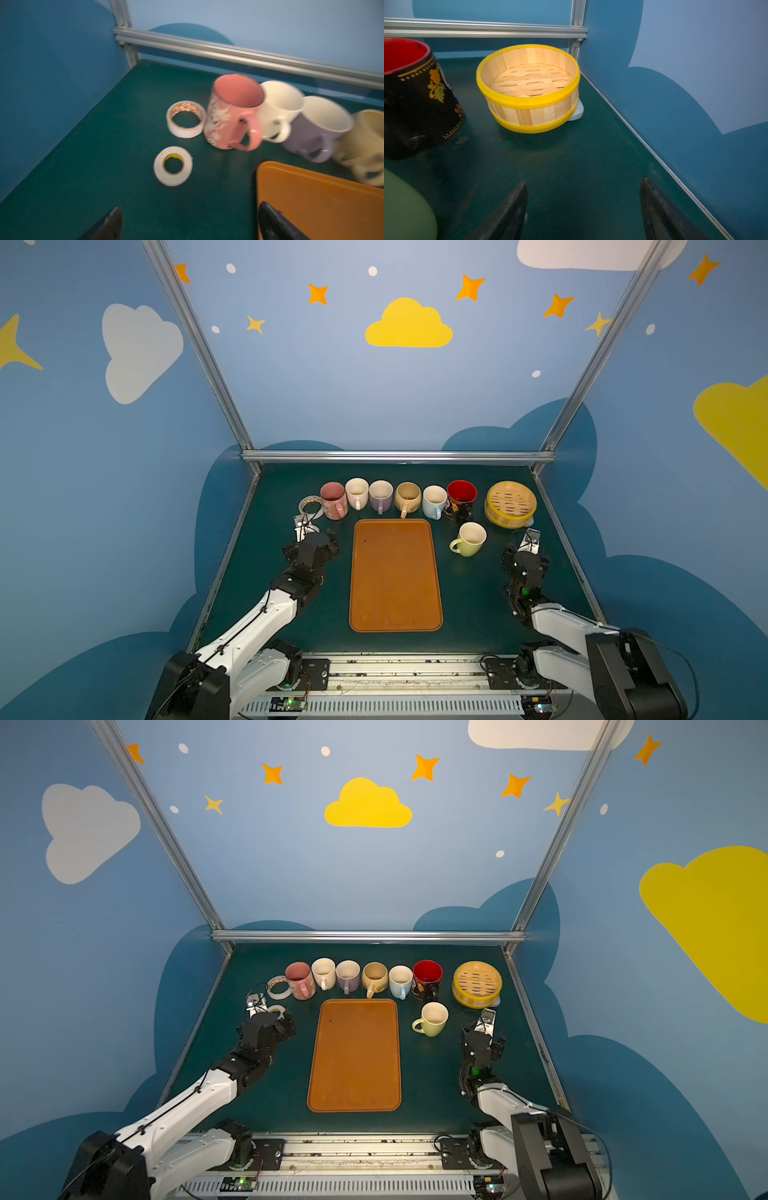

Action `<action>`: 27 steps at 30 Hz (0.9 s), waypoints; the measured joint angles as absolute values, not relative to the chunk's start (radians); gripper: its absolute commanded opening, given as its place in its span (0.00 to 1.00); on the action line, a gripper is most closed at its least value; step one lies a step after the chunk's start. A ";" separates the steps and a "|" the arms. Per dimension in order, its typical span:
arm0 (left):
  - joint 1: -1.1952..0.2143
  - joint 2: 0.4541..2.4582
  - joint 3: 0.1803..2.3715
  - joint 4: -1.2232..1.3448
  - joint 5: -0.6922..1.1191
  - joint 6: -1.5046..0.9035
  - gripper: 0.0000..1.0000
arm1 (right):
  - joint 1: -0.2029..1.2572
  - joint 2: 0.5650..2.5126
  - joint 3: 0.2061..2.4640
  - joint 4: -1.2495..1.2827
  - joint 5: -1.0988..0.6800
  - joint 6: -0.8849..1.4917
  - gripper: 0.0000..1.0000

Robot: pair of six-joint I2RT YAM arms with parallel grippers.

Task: Turn the mug right side up
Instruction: Reset both arms

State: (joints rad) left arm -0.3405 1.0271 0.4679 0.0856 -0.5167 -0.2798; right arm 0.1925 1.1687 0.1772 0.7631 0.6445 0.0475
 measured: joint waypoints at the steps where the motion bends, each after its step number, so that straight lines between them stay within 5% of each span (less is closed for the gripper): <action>1: -0.303 1.035 0.456 0.083 -0.508 -0.286 1.00 | 0.189 1.195 0.176 0.802 0.631 0.047 0.78; 6: -0.113 1.133 0.500 0.109 -0.448 -0.281 1.00 | 0.184 1.365 0.166 1.022 0.551 0.035 0.78; 16: 0.015 1.281 0.405 0.370 -0.273 -0.199 1.00 | 0.211 1.580 0.155 1.295 0.348 -0.085 0.77; 27: 0.019 1.513 0.426 0.664 -0.117 -0.105 1.00 | 0.056 1.537 0.396 0.952 0.089 -0.035 0.78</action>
